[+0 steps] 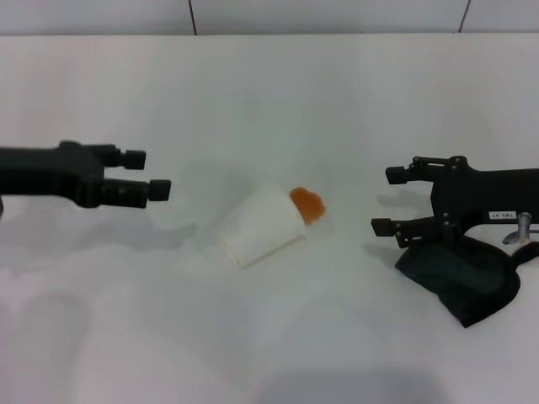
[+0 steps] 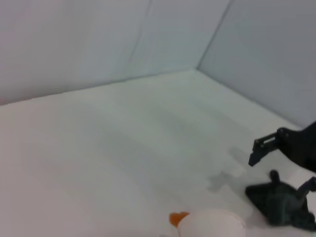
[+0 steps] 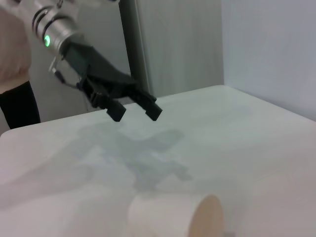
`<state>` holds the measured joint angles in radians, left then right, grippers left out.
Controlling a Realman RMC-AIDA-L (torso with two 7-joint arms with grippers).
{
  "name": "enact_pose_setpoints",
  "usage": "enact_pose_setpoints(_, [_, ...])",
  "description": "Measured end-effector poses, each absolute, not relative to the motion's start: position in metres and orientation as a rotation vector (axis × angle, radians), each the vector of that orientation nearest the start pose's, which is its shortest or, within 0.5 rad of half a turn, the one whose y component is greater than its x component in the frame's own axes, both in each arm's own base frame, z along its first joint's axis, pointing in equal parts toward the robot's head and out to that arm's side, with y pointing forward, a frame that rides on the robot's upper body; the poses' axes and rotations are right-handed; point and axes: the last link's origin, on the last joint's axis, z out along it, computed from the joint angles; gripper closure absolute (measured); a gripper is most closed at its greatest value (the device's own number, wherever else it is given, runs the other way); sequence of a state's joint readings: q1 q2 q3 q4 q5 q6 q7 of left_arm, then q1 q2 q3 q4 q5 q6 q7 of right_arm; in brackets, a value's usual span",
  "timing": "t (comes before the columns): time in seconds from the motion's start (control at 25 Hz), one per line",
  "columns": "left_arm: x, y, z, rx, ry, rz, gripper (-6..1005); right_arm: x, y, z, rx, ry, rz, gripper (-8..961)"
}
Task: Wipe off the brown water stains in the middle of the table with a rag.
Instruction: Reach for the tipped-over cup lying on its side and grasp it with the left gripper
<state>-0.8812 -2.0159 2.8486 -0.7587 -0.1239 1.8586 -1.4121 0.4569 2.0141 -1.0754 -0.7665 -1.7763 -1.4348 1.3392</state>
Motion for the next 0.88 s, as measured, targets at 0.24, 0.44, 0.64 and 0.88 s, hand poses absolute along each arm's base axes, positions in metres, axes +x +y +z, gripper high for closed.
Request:
enact_pose_setpoints(0.24, [-0.235, 0.376, 0.075, -2.852, -0.777, -0.264, 124, 0.253, 0.333, -0.001, -2.805, 0.366, 0.545, 84])
enact_pose_setpoints(0.44, [-0.215, 0.391, 0.078, -2.892, -0.703, -0.085, 125, 0.252, 0.334, -0.001, -2.806, 0.364, 0.545, 84])
enact_pose_setpoints(0.64, [-0.197, 0.401, 0.067, -2.932, -0.643, 0.113, 125, 0.252, 0.334, 0.0, -2.807, 0.36, 0.546, 84])
enact_pose_setpoints(0.88, [-0.184, 0.407, 0.034, -2.946, -0.587, 0.229, 124, 0.25, 0.335, 0.0, -2.808, 0.354, 0.547, 84])
